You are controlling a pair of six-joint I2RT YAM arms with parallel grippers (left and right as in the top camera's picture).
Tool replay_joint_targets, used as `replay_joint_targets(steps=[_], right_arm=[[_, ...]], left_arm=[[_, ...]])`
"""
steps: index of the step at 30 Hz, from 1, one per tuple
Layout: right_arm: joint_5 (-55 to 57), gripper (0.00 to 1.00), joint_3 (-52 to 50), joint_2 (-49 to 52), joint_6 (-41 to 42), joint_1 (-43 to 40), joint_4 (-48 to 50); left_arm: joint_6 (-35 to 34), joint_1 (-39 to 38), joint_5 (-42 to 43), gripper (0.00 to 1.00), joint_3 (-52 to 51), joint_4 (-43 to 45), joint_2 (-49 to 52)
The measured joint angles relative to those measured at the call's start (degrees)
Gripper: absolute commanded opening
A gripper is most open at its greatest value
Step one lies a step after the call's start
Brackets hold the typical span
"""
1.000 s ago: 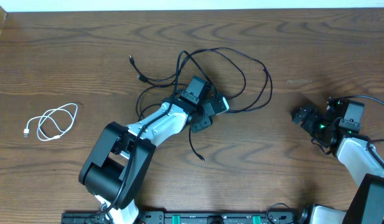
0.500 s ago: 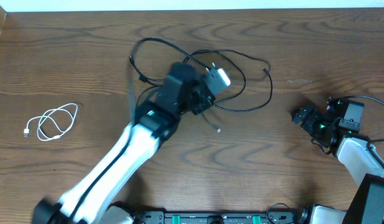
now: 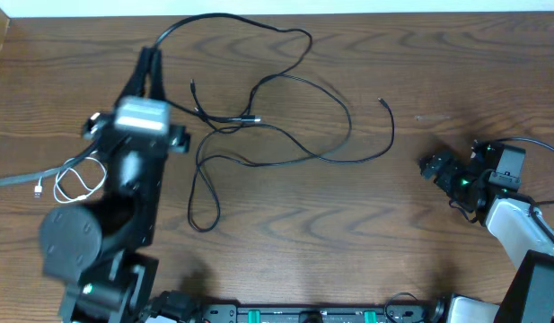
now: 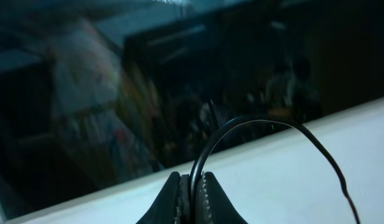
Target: Untangle cables
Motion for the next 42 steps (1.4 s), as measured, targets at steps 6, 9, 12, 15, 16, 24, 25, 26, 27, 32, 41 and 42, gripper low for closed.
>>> replay_joint_targets(steps=[6,9,12,15,16,24,25,26,27,32,41,42], right_arm=[[-22.5,0.99,-0.2,0.4,-13.1,0.3,12.8],[-33.1,0.99,-0.1,0.4,-17.2,2.1,20.1],[-39.7,0.99,-0.1,0.4,-19.7,7.2,28.3],[-41.6,0.99,0.0,0.3,-20.4,13.7,37.6],[-40.1,0.99,-0.1,0.4,-19.5,16.4,41.2],[-13.4,0.93,-0.1,0.4,-16.7,35.4,53.4],[-11.1,0.93,-0.1,0.4,-16.4,36.5,54.2],[-7.7,0.94,-0.1,0.4,-15.9,37.5,55.1],[-5.2,0.94,-0.1,0.4,-15.5,38.3,55.6],[6.1,0.94,-0.1,0.4,-11.1,39.0,57.6],[9.2,0.68,-0.1,0.5,-6.1,39.0,67.2],[9.1,0.52,-0.1,0.5,-5.6,39.0,67.2]], left_arm=[[-3.8,0.1,-0.3,0.08,0.0,0.1,-0.5],[-4.4,0.1,2.0,0.08,0.0,-0.1,0.2],[-5.7,0.1,7.3,0.07,0.0,-0.1,0.6],[-8.7,0.1,11.5,0.07,0.0,-0.2,0.6],[-10.4,0.1,13.1,0.07,0.0,-0.2,0.7],[-20.4,0.1,26.2,0.07,0.0,-0.3,0.7],[-21.6,0.1,27.3,0.07,0.0,-0.3,0.7],[-22.7,0.1,28.6,0.08,0.0,-0.3,0.7],[-24.0,0.1,30.3,0.08,0.0,-0.2,0.7],[-27.4,-1.0,36.9,0.07,0.0,0.4,0.7],[-30.9,-5.0,39.9,0.07,0.0,0.5,0.7],[-31.0,-5.0,39.9,0.07,0.0,0.5,0.7]])
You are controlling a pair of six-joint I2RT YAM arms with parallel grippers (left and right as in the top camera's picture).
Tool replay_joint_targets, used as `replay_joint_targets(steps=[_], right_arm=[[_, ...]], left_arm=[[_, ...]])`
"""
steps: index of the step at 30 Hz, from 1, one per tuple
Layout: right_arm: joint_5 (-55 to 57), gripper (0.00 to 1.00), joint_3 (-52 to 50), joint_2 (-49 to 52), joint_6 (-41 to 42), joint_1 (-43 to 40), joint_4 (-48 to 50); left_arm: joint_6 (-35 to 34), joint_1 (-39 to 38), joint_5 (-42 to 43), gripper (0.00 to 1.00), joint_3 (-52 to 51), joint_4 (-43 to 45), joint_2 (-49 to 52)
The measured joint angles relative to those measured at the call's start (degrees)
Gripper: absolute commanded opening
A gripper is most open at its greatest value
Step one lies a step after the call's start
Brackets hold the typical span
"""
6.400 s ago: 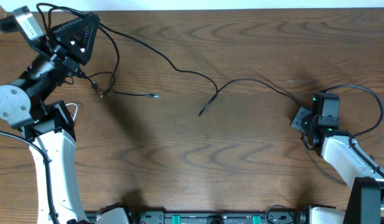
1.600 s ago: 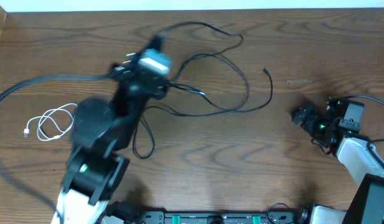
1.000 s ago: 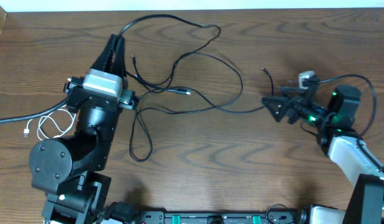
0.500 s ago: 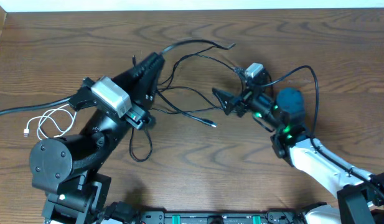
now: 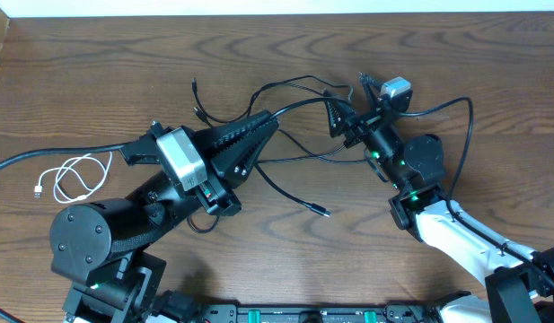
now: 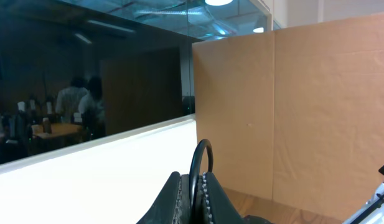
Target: Untangle cables
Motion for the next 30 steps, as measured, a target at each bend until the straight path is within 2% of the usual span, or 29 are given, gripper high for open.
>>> replay_joint_targets(steps=[2,3,14,18,24,30], right_arm=[[-0.3,0.11,0.0,0.0,0.0,0.0,0.2],[-0.2,0.01,0.0,0.0,0.2,0.0,0.3],[0.9,0.01,0.0,0.0,0.4,-3.3,0.1],[0.9,0.01,0.0,0.0,0.4,-5.7,-0.2],[0.7,0.01,0.0,-2.1,0.4,-9.3,-0.2],[0.7,0.01,0.0,-9.3,1.3,-10.9,0.3]], left_arm=[[0.0,0.0,0.0,0.08,0.0,-0.4,0.0],[0.0,0.0,0.0,0.08,0.0,-0.7,0.0],[1.3,0.0,-0.6,0.09,0.0,-7.3,0.0],[3.5,0.0,-6.2,0.21,0.0,-14.2,0.0],[4.7,-0.2,-19.5,0.30,0.0,-22.7,1.6],[4.8,-0.2,-25.7,0.30,0.0,-26.0,9.4]])
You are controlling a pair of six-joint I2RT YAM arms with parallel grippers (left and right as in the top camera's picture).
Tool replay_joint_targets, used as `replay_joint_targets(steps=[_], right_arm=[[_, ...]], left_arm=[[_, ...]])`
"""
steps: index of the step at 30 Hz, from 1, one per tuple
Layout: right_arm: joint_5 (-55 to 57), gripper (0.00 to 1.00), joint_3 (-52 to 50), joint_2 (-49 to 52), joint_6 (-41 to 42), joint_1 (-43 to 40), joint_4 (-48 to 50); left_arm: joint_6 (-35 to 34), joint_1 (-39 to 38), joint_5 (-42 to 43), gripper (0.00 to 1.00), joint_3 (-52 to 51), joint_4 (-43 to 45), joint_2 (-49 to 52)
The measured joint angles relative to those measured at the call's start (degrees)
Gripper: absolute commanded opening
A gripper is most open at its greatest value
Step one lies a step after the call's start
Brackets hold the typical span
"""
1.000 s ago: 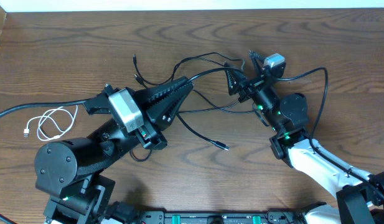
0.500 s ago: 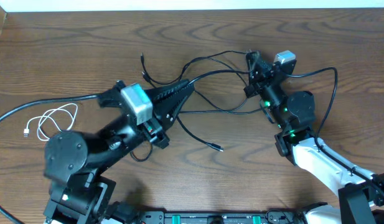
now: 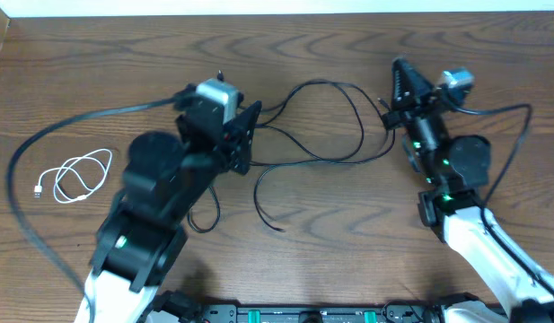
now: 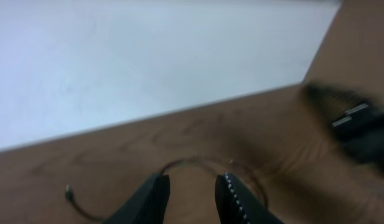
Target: Untangle cables
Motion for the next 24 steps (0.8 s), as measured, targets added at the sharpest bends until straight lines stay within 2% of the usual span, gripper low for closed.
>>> replay_joint_targets(steps=[5,9,10,11,13,17,19,24], right_arm=[[0.0,0.01,0.0,-6.3,0.5,-1.4,-1.0],[0.1,0.02,0.1,-8.8,0.5,-1.7,-9.6],[0.3,0.04,0.2,-8.8,0.5,-1.8,-13.9],[0.5,0.11,0.2,-8.8,0.5,-1.8,-16.2],[1.6,0.33,0.2,-8.4,0.6,-2.0,-24.2],[3.5,0.46,0.1,-6.6,0.9,-2.2,-38.5],[3.7,0.51,0.1,-5.6,1.7,-2.2,-41.2],[4.1,0.55,0.1,-0.8,7.5,-2.3,-47.9]], left_arm=[[-0.1,0.0,-0.8,0.29,0.0,-0.1,5.2],[-0.7,0.0,-1.3,0.29,0.0,-0.4,7.0],[-0.9,0.0,-1.4,0.29,0.0,-0.8,7.4],[-1.2,0.0,-1.4,0.29,0.0,-1.2,7.8],[-1.5,0.0,-1.4,0.29,0.0,-2.1,8.8],[-1.8,0.0,-1.4,0.30,0.0,-3.5,11.7],[-1.8,0.0,-1.5,0.30,0.0,-3.8,13.5],[-1.8,0.0,-1.6,0.30,0.0,-3.9,18.8]])
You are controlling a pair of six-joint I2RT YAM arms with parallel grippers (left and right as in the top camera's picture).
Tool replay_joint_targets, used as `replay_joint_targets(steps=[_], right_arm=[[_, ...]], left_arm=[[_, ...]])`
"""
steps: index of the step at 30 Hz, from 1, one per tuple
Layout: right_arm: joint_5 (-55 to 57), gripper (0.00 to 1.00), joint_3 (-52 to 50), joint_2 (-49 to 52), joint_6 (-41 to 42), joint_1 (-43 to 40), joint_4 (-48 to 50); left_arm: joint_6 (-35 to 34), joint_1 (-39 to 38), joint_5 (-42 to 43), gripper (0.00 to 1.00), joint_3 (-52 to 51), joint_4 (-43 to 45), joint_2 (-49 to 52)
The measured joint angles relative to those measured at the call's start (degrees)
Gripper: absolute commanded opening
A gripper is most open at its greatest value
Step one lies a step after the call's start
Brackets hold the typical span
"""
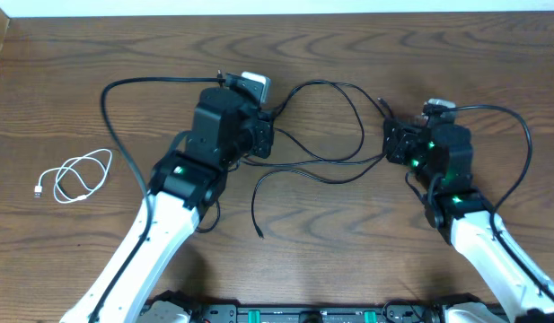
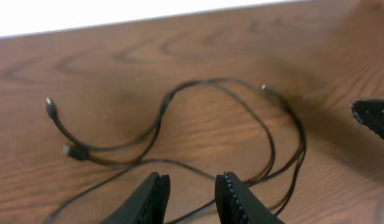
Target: Untangle cables
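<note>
Black cables (image 1: pixel 335 121) lie in loose loops on the wooden table between the two arms. One free end (image 1: pixel 261 235) points toward the front. In the left wrist view the black cable loops (image 2: pixel 266 134) spread ahead of my left gripper (image 2: pixel 193 182), with two plugs (image 2: pixel 50 106) at the left. That gripper is open with nothing between its fingers, just above strands crossing below it. Overhead, my left gripper (image 1: pixel 266 142) sits at the cables' left side. My right gripper (image 1: pixel 395 144) is at their right side; its tip (image 2: pixel 373 117) shows, but its jaws are unclear.
A coiled white cable (image 1: pixel 74 175) lies apart at the left. Each arm's own black lead arcs behind it, the left one (image 1: pixel 133 85) and the right one (image 1: pixel 514 126). The table's far edge (image 1: pixel 348 13) meets a white wall.
My left gripper, still open, now points down over the cables close to the table. The right gripper has come from the far side down to the loops' right side. The free end shifted slightly left.
First my left gripper was shut on a black cable at the far left while the right arm stood at the right edge. Then both grippers met at the middle, the left still holding it. Later the left was open and the loops lay spread; both grippers are lower now.
</note>
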Motion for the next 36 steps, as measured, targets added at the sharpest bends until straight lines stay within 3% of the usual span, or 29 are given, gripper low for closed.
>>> replay_joint_targets(steps=[2,4,6,8,10,12,14,21,24,28,32,36], right_arm=[[0.0,0.59,0.0,2.3,2.9,0.0,-1.9],[0.0,0.73,0.0,5.1,5.9,0.0,-3.2],[-0.1,0.93,0.0,7.8,7.9,0.0,-3.3],[-0.6,0.99,0.0,10.6,10.0,0.0,-3.5],[-1.6,0.99,0.0,12.0,10.9,0.0,-3.6],[-2.6,0.99,0.0,12.5,11.4,0.0,-3.7],[-3.1,0.99,0.0,13.0,11.8,0.0,-3.7],[-3.7,0.99,0.0,14.1,14.5,0.0,-3.7],[-3.7,0.89,0.0,14.9,15.8,0.0,-3.3],[-3.6,0.86,0.2,17.5,17.6,0.0,0.0],[-3.7,0.75,1.4,21.3,19.6,0.0,5.1],[-3.8,0.55,2.2,24.5,21.2,0.0,8.8]], left_arm=[[0.0,0.0,0.0,0.30,0.0,0.0,2.2],[0.0,0.0,0.0,0.30,0.0,-0.1,4.5],[0.0,0.0,0.0,0.38,0.0,-0.2,6.1],[-0.2,0.0,0.0,0.47,0.0,-0.4,7.0],[-0.4,0.0,0.0,0.56,0.0,-0.5,7.0],[-0.3,0.0,0.0,0.72,0.0,-0.5,7.0],[-0.3,0.0,0.0,1.00,0.0,-0.7,7.0],[-0.4,0.0,-0.2,1.00,0.0,-0.9,7.0],[-0.4,0.0,-0.2,1.00,0.0,-0.9,7.0],[-0.4,0.0,-0.2,1.00,0.0,-0.9,7.0],[-0.4,0.0,-0.2,1.00,0.0,-0.9,7.0],[-0.4,0.0,-0.2,1.00,0.0,-0.9,7.0]])
